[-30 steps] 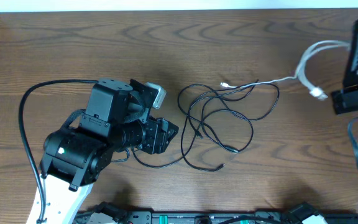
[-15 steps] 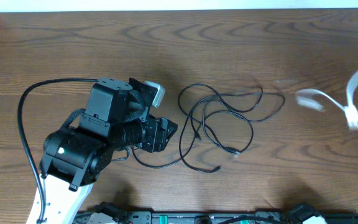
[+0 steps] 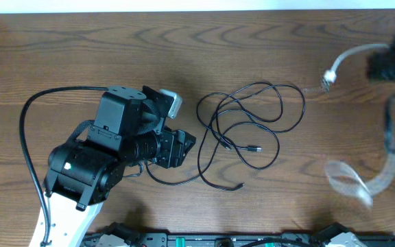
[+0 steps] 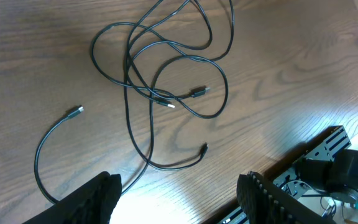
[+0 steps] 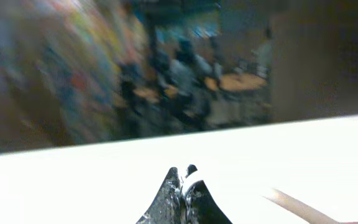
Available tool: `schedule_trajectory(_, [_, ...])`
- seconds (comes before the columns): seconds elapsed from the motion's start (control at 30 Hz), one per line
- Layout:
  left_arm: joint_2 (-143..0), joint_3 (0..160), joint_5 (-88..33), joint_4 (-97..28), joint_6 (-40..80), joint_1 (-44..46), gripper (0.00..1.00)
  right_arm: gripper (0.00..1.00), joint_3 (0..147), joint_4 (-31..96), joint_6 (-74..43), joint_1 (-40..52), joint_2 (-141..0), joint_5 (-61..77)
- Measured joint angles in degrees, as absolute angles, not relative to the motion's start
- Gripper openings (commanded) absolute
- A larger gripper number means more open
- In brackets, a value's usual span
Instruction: Untangle cables
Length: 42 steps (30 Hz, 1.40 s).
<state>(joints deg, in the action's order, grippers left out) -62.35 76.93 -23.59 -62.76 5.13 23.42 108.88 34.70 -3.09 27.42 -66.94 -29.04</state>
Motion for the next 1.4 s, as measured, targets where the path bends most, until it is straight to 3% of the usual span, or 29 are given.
schedule_trajectory(0.1, [-62.35, 76.93, -23.59, -62.81, 5.13, 23.42, 0.66, 0.01, 108.71, 34.65, -0.4, 24.21, -70.35, -31.33])
schedule_trajectory(0.3, [-62.35, 76.93, -23.57, -62.85, 5.13, 23.42, 0.66, 0.01, 108.55, 39.03, 1.04, 8.01, -75.61, -29.91])
schedule_trajectory(0.67, [-62.48, 76.93, -23.59, -63.33, 5.13, 23.42, 0.66, 0.01, 108.51, 47.35, -5.93, -27.33, -84.12, -8.73])
schedule_trajectory(0.8, [-62.48, 76.93, -23.59, -63.7, 5.13, 23.42, 0.66, 0.01, 108.51, 47.51, -8.8, -35.9, -85.58, -2.31])
schedule_trajectory(1.4, [-62.48, 76.93, -23.57, -67.11, 5.15, 23.42, 0.66, 0.01, 108.6, 42.59, -20.03, -51.42, -101.43, 19.05])
